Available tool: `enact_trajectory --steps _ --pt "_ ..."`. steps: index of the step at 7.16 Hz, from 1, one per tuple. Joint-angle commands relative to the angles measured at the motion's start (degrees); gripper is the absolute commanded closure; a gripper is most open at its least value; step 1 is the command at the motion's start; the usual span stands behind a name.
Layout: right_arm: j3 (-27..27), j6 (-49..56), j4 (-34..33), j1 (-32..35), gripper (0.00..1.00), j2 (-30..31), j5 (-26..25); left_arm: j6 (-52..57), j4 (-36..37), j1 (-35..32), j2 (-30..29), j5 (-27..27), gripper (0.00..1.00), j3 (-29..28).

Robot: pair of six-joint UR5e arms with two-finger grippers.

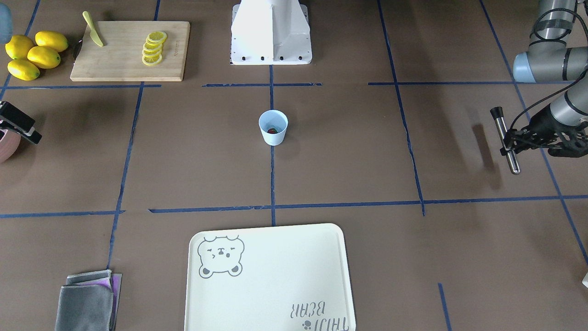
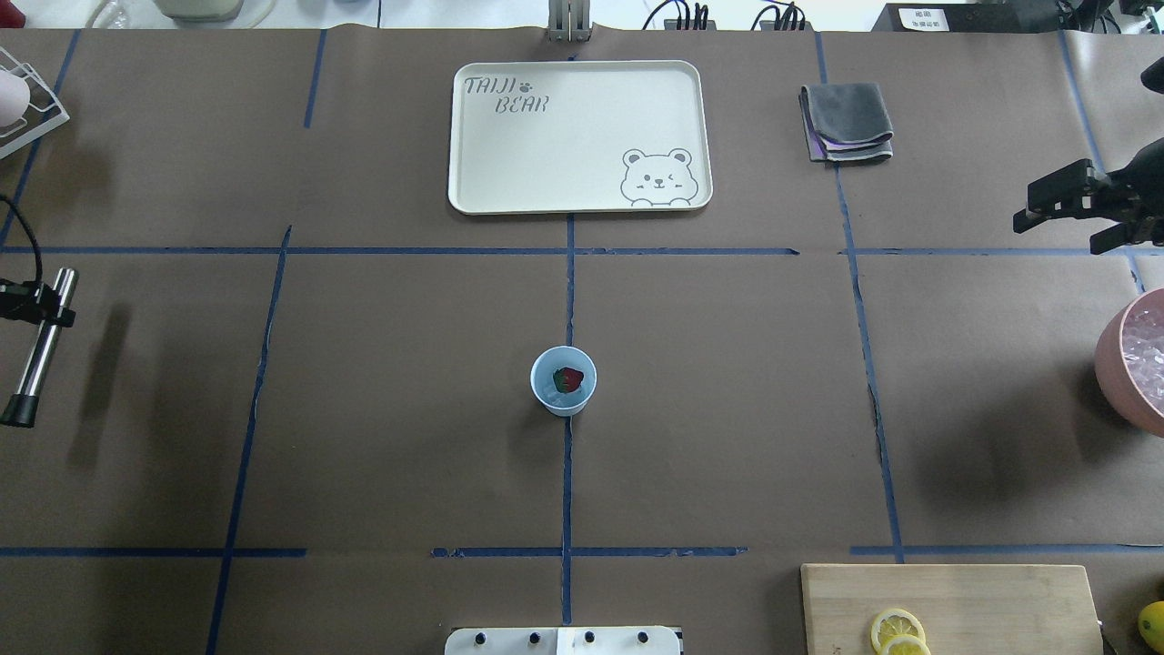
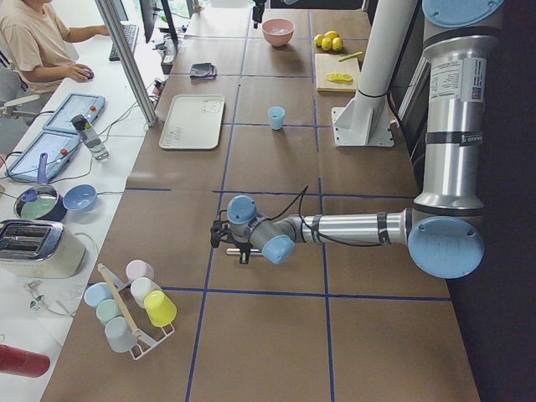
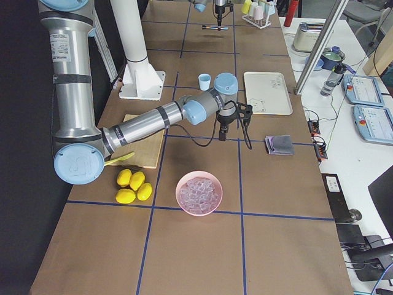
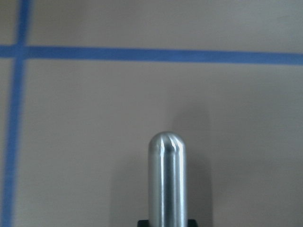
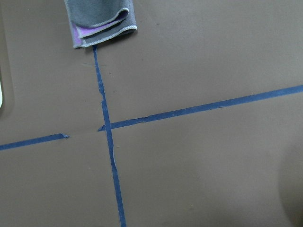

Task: Mash ice and strawberries in cup
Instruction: 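Carry the metal masher with the left gripper over the light-blue cup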

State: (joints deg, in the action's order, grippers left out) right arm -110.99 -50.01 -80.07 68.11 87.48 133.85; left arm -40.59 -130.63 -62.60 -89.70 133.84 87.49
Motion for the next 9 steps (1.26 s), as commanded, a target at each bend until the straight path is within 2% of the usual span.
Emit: enact_trajectory --steps 1,2,4,5,6,8,9 --pt "0.0 0.0 0.0 0.5 0.00 -0.2 0.8 -0.4 0.6 4.9 -4.2 0.8 1.00 11.8" --pt "0.0 0.0 0.0 0.6 0.00 -0.2 0.8 -0.4 1.3 6.5 -8.3 0.6 1.00 16.0" --pt "0.1 0.0 0.0 0.9 0.00 -0.2 0.8 -2.5 1.4 11.3 -19.2 -0.4 1.00 19.5" --pt "0.1 0.1 -0.1 1.2 0.00 -0.3 0.8 -2.2 1.2 17.3 -25.6 -6.4 1.00 19.0" --pt "0.2 0.0 -0.2 1.3 0.00 -0.3 0.8 -1.2 -1.4 21.7 -28.8 -18.5 1.00 19.9" --pt "0.2 0.1 -0.2 1.5 0.00 -0.3 0.8 3.7 -12.4 30.2 -29.4 -35.0 1.00 18.9" --pt "0.2 0.1 -0.2 1.5 0.00 -0.3 1.1 5.1 -15.5 34.1 -29.1 -43.6 1.00 18.8"
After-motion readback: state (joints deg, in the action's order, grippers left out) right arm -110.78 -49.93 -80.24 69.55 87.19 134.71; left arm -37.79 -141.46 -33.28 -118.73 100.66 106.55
